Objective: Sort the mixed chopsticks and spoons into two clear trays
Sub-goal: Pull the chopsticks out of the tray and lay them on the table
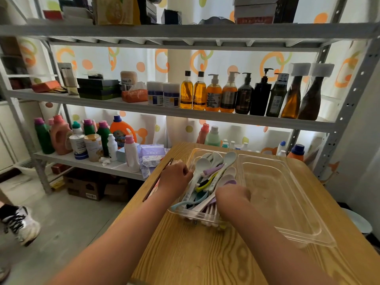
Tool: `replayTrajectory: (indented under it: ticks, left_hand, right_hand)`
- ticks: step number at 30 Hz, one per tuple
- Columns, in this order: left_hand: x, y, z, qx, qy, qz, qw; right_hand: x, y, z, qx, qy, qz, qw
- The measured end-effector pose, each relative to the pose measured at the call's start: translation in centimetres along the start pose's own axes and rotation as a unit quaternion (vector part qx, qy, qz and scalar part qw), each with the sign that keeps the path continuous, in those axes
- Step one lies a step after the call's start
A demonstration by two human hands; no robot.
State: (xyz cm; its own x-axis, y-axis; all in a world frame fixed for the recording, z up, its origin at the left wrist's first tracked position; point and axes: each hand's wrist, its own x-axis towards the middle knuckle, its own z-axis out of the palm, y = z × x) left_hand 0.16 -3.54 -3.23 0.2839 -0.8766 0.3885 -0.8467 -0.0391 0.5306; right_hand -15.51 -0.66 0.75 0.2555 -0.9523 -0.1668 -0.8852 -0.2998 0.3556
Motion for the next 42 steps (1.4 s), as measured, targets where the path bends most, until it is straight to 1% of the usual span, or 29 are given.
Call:
replayTrajectory:
  ticks: [7, 9, 13, 18, 23, 28, 32, 38, 40, 42]
  left_hand:
    - [-0.1, 0.0, -0.1, 0.013, -0.006, 0.008, 1.0]
    - [0.0, -0.1, -0.1, 0.01, -0.008, 0.008, 1.0]
    - [0.0, -0.2, 0.1, 0.007, -0.011, 0.008, 1.0]
    - [0.1, -0.2, 0.1, 0.004, -0.017, 0.0, 1.0]
    - [0.0, -0.3, 0.1, 0.001, -0.013, 0.011, 1.0]
    - [0.0, -0.3, 0.3, 0.008, -0.009, 0.012, 1.0]
    - [0.0, -0.3, 0.3, -0.003, -0.008, 0.002, 1.0]
    - [-0.1, -0.1, 0.3, -0.006, -0.005, 0.0, 1.0]
    - [-0.1, -0.2, 0.2, -0.008, -0.007, 0.001, 1.0]
    - [-0.1, -0.2, 0.2, -0.008, -0.006, 0.002, 1.0]
  right_hand:
    - [0.7, -0.8, 0.4, -0.04, 0.002, 0.003, 0.999]
    - [0.9, -0.7, 0.4, -0.028, 0.0, 0.007, 1.0]
    - [1.1, -0.7, 0.4, 0.005, -0.03, 0.022, 0.999]
    - [1.5, -0.7, 0.4, 0.002, -0.038, 0.023, 0.999]
    - [1.6, -0.6, 0.3, 0.006, -0.05, 0.025, 0.998]
    - [1.5, -0.8, 0.6, 0.05, -0.011, 0.049, 0.997]
    - [1.7, -0.8, 1.1, 0.14, 0.022, 0.072, 0.987]
    - [2.0, -0.7, 1.2, 0.083, 0.069, 0.076, 0.991]
    - [2.4, -0.5, 1.3, 0.102, 0.079, 0.089, 0.988]
    - [2.8, -0.3, 1.4, 0.158, 0.099, 0.108, 0.977]
